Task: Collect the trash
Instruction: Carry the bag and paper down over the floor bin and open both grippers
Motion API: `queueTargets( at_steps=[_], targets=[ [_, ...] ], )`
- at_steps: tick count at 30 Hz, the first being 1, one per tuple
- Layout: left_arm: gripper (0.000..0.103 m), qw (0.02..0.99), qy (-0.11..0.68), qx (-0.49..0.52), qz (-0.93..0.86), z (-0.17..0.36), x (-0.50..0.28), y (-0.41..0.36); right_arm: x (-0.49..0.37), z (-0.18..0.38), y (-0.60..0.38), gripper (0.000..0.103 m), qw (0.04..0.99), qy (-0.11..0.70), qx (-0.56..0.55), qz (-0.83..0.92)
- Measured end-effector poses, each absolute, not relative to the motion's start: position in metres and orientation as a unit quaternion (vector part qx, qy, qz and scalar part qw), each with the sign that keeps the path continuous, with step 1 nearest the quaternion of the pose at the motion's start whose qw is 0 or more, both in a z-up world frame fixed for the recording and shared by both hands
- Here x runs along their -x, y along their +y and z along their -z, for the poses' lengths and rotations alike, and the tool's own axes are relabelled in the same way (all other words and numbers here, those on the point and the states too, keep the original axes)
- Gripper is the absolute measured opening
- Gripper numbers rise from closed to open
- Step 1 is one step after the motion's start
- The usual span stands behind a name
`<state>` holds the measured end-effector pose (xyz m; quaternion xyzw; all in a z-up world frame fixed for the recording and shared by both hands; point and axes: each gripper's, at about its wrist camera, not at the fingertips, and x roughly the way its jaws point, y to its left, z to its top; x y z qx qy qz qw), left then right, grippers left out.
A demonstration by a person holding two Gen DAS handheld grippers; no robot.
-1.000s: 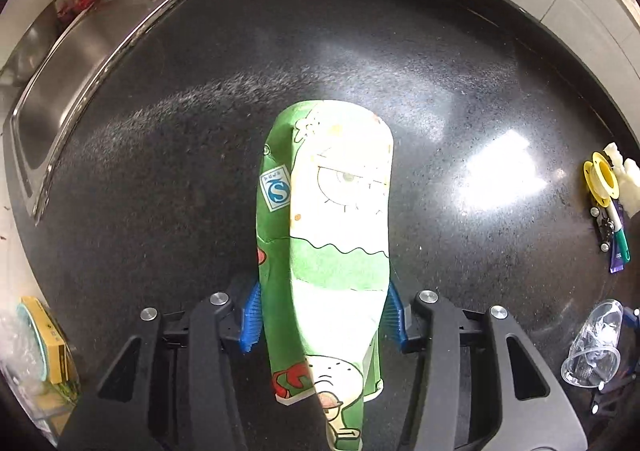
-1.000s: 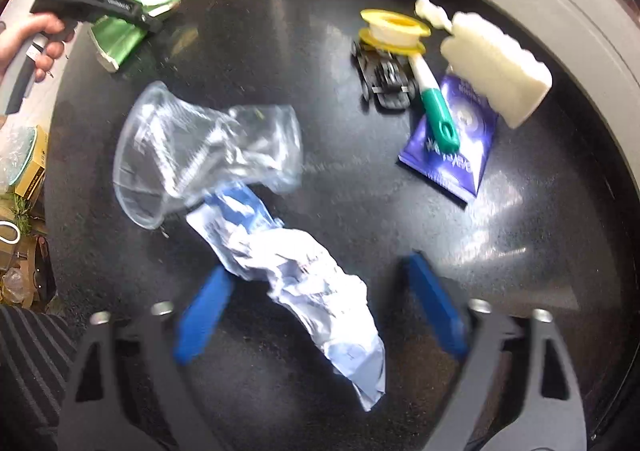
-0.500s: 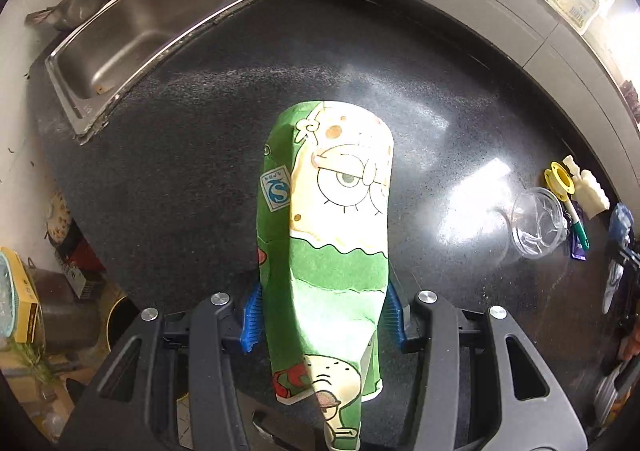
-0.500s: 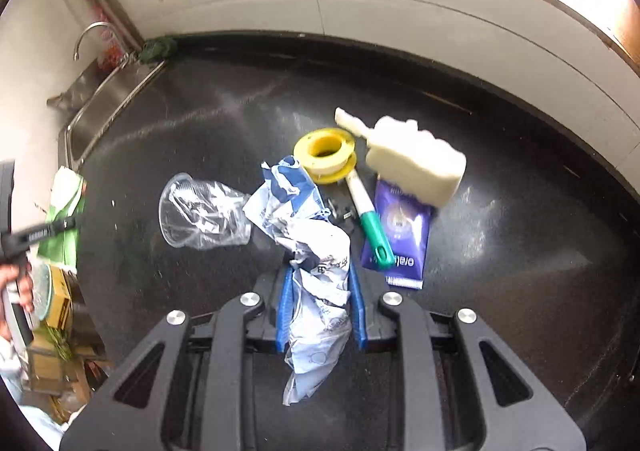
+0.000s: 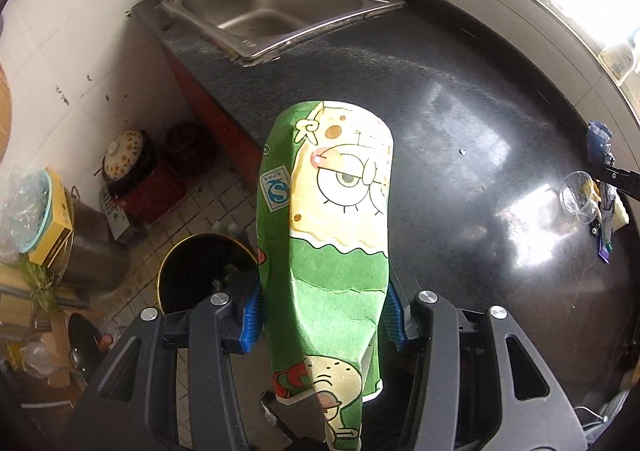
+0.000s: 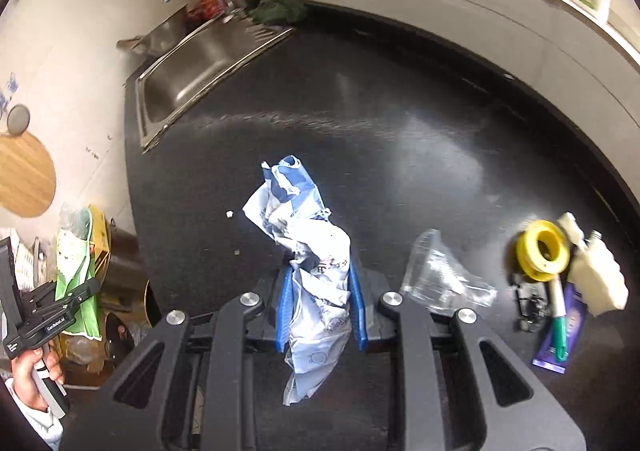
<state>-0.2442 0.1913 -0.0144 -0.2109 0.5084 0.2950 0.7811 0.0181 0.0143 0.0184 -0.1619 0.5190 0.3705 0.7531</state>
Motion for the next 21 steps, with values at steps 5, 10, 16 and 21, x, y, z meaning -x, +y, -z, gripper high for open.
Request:
queueTargets(
  at_steps=[5,10,16,21],
  targets=[
    [0.047,0.755,0.492,0.253,-0.353,0.014,0.310,0.210,0.036,-0.001,0.094,0.025,0.698,0.524,0.218,-0.438],
    [0.047,0.726,0.478,0.297,-0.396,0.019,0.367,0.219,0.103,0.013,0.148,0.025,0.645,0.521,0.264,-0.493],
    [0.047,0.694,0.462,0.344,-0.432,0.030,0.417,0.227,0.176,0.035,0.197,0.025,0.589,0.520,0.310,-0.536],
    [0.047,0.667,0.450,0.378,-0.458,0.044,0.448,0.238,0.214,0.061,0.233,0.025,0.553,0.520,0.344,-0.552]
  ],
)
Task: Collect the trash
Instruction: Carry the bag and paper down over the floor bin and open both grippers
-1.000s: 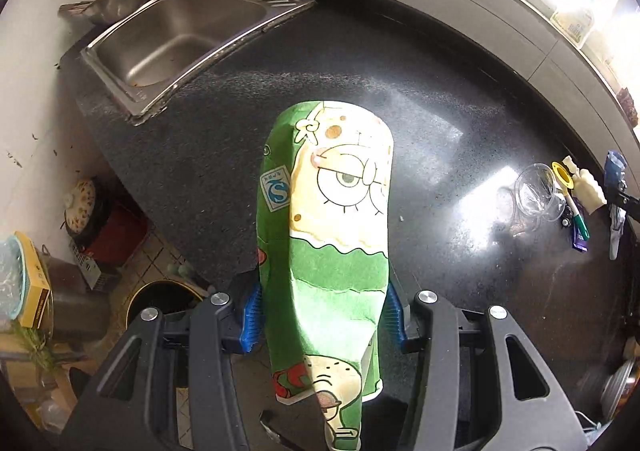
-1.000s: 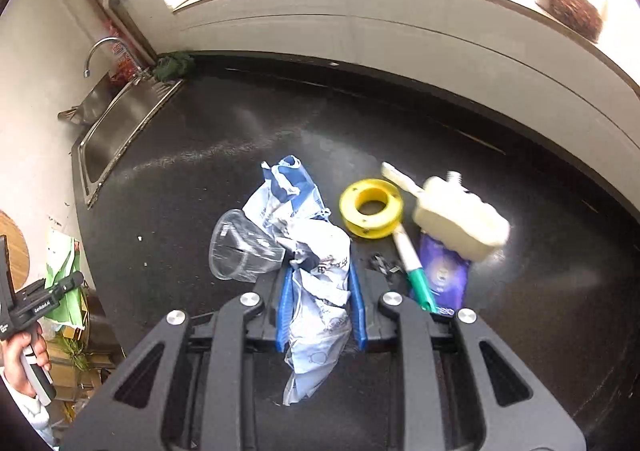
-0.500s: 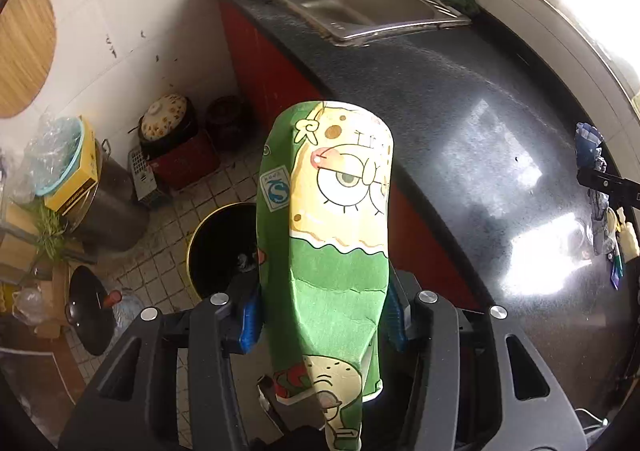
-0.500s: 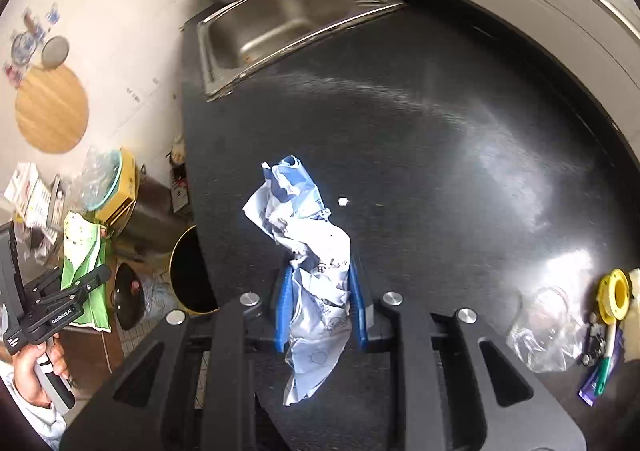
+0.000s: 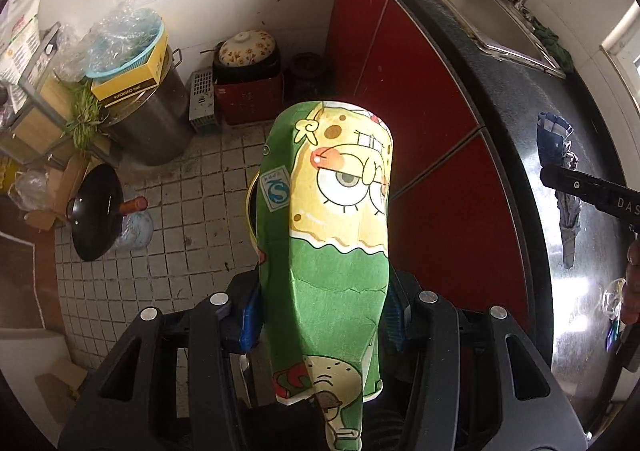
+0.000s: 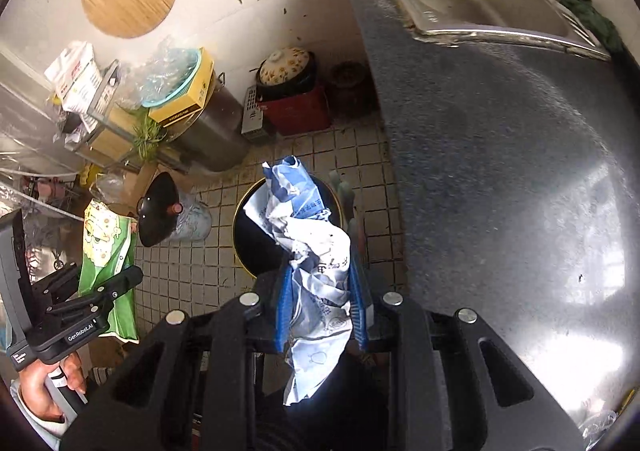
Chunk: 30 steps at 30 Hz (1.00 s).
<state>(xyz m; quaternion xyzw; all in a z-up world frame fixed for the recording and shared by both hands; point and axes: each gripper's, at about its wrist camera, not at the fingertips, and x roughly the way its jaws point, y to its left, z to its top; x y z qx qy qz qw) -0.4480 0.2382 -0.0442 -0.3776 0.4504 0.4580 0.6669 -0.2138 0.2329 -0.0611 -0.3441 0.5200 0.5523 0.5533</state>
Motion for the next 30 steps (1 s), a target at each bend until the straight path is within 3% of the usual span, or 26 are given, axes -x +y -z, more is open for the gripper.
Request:
queueTargets(
  at_steps=[14,30],
  targets=[
    [0.047,0.615,0.463,0.435,-0.468,0.123,0.474,0.265,0.272,0.158,0.293,0.025,0.496,0.529,0.418,-0.547],
    [0.047,0.610,0.474,0.476,-0.421,0.248,0.448,0.323,0.281,0.285,0.328,0.025,0.471,0.572,0.432,-0.514]
  ],
)
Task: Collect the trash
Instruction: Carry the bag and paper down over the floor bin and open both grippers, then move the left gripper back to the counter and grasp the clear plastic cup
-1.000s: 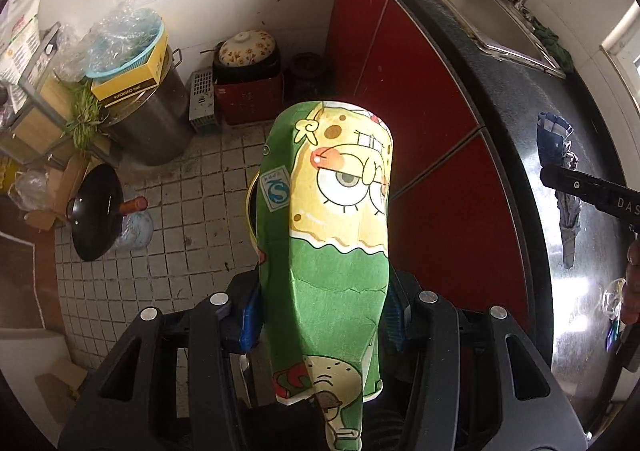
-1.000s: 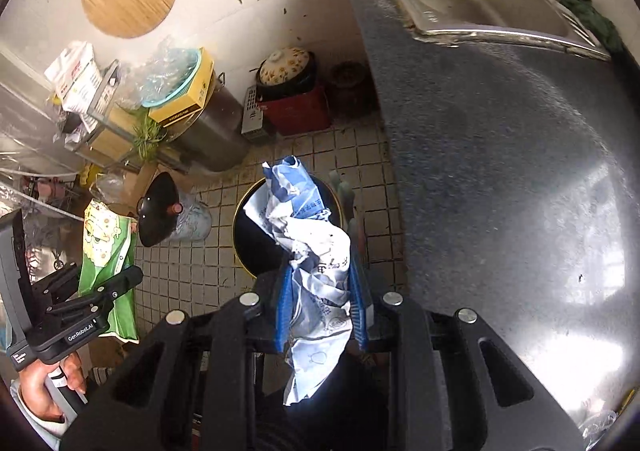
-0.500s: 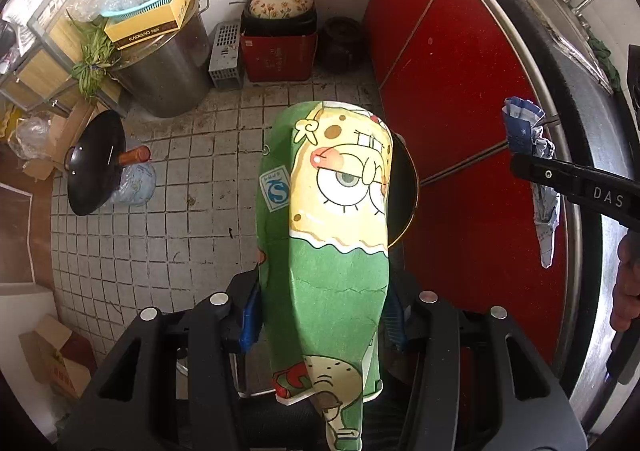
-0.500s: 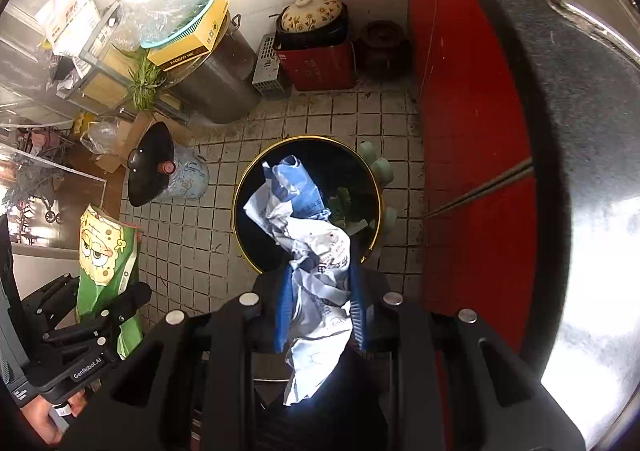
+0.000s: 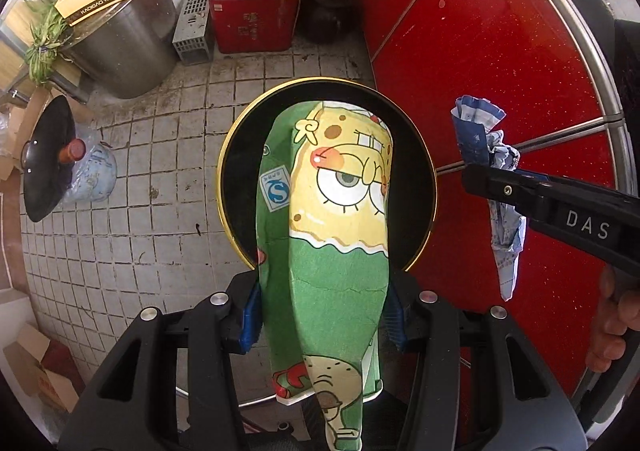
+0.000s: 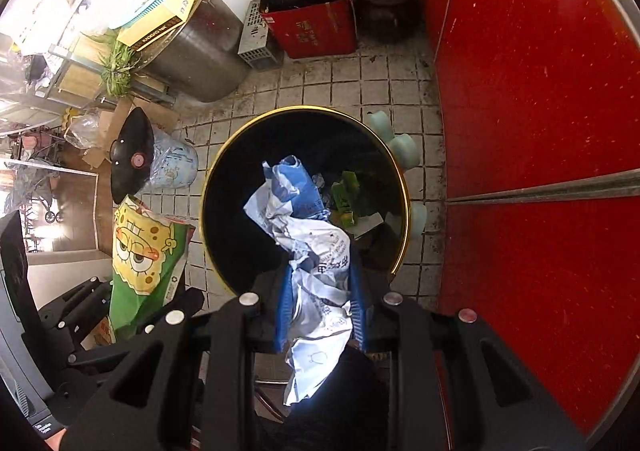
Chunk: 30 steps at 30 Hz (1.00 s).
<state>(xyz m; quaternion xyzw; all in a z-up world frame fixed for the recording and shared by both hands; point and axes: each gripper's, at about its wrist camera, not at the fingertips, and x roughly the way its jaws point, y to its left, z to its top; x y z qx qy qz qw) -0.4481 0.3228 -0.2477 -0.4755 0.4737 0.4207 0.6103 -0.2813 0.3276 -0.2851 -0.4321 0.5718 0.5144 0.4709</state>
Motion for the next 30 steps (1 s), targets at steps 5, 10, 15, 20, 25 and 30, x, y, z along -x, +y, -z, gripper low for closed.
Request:
queueTargets(
  at_steps=[5,10,15,20,25,30],
  targets=[
    [0.049,0.604,0.472,0.480,-0.427,0.268,0.452,0.334,0.278,0.308,0.332,0.027,0.471,0.584,0.424,-0.507],
    [0.095,0.606,0.462,0.470,-0.446,0.262,0.456,0.343,0.264,0.293,0.340,0.085,0.507,0.590,0.351,-0.521],
    [0.096,0.625,0.449,0.440,-0.462,0.218,0.459,0.339,0.267,0.227,0.351,0.097,0.496,0.591,0.285,-0.569],
    [0.096,0.639,0.449,0.406,-0.474,0.159,0.445,0.326,0.258,0.117,0.342,0.097,0.529,0.521,0.257,-0.618],
    [0.096,0.663,0.464,0.380,-0.448,0.117,0.401,0.307,0.176,0.038,0.292,0.097,0.628,0.477,0.250,-0.561],
    [0.096,0.723,0.497,0.313,-0.363,0.080,0.312,0.258,0.046,-0.012,0.141,0.097,0.745,0.483,0.189,-0.419]
  ],
)
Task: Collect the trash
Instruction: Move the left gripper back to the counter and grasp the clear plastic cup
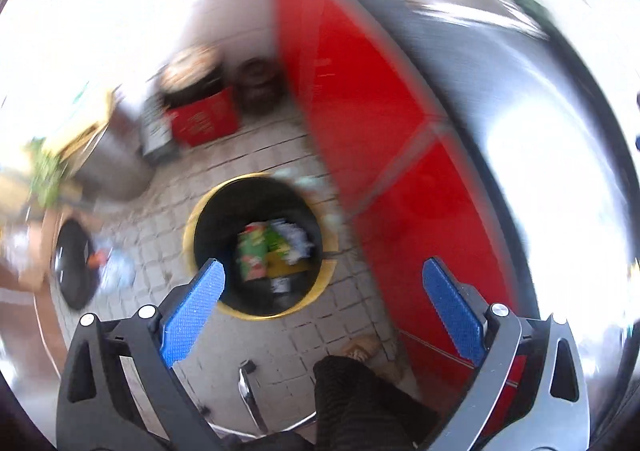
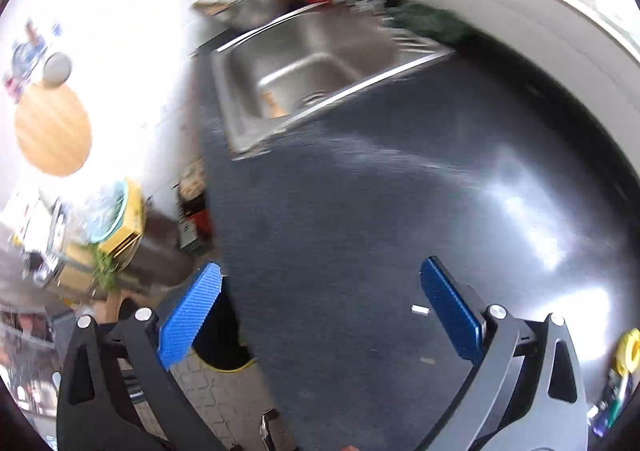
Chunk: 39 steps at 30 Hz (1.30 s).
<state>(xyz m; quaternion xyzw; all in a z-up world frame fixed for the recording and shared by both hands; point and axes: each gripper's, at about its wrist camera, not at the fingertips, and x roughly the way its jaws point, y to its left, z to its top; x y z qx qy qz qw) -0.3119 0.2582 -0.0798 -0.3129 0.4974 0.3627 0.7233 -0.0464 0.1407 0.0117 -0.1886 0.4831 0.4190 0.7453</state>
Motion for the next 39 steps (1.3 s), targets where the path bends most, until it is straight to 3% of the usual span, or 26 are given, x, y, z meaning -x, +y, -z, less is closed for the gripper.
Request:
queueTargets(
  at_steps=[7,15,19,31,39],
  targets=[
    [0.096,0.784,0.549,0.233,-0.174,0.055,0.165,0.151,-0.065,-0.052,-0.135,0.097,0.852,0.481,0.114,-0.174],
    [0.096,0.799,0.586,0.130,-0.022,0.050,0.044,0.017,-0.090,0.018,-0.364,0.097,0.827,0.562,-0.003,0.023],
    [0.089,0.796,0.601,0.079,0.006,0.062,0.014,-0.030,-0.084,0.043,-0.411,0.097,0.811,0.581,-0.037,0.067],
    [0.089,0.794,0.605,0.061,-0.007,0.065,-0.013,-0.062,-0.068,0.061,-0.464,0.097,0.803,0.584,-0.044,0.112],
    [0.089,0.805,0.588,0.078,0.002,0.027,0.011,-0.062,-0.045,0.061,-0.482,0.098,0.809,0.575,-0.046,0.112]
  ],
)
